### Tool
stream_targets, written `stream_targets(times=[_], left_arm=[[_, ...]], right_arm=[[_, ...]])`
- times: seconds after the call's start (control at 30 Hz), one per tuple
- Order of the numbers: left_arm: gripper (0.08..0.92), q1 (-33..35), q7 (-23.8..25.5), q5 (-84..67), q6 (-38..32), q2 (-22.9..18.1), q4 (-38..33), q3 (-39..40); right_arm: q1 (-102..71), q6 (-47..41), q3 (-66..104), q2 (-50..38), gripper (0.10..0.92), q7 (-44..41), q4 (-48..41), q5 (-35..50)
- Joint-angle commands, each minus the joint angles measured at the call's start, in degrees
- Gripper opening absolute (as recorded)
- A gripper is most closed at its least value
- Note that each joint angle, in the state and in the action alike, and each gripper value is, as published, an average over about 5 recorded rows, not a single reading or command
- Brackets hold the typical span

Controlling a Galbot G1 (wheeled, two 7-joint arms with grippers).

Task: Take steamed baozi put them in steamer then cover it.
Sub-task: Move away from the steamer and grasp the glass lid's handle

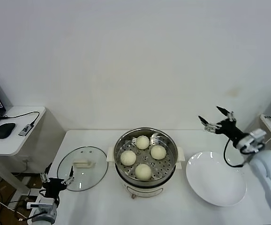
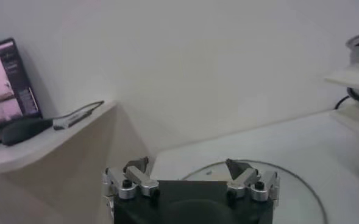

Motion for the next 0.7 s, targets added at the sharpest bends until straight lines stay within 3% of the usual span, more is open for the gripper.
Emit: stream_targets(times=[0.03, 0.23, 0.4, 0.7], left_arm=[[0.823, -3.02, -3.22, 37.15, -7.78, 2.48, 5.94, 1.26], [0.823, -2.25, -13.59, 57.29, -7.45, 7.55, 8.71, 6.75], [0.823, -1.99, -13.74, 64.15, -4.15, 10.9, 9.49, 9.48], [0.823, -7.58, -13.11, 64.66, -5.21, 9.18, 15.61, 9.59]], right_arm=[[-20.45, 5.91, 12.89, 15.9, 0.823, 4.96, 4.55, -0.11], [-22.1, 6.26, 13.14, 17.31, 0.823, 4.84, 5.31, -1.08], [-22.8, 6.56, 13.61, 17.41, 0.823, 4.71, 5.48, -1.72], [-23.48, 6.77, 13.86, 17.85, 0.823, 4.38, 5.92, -2.38]])
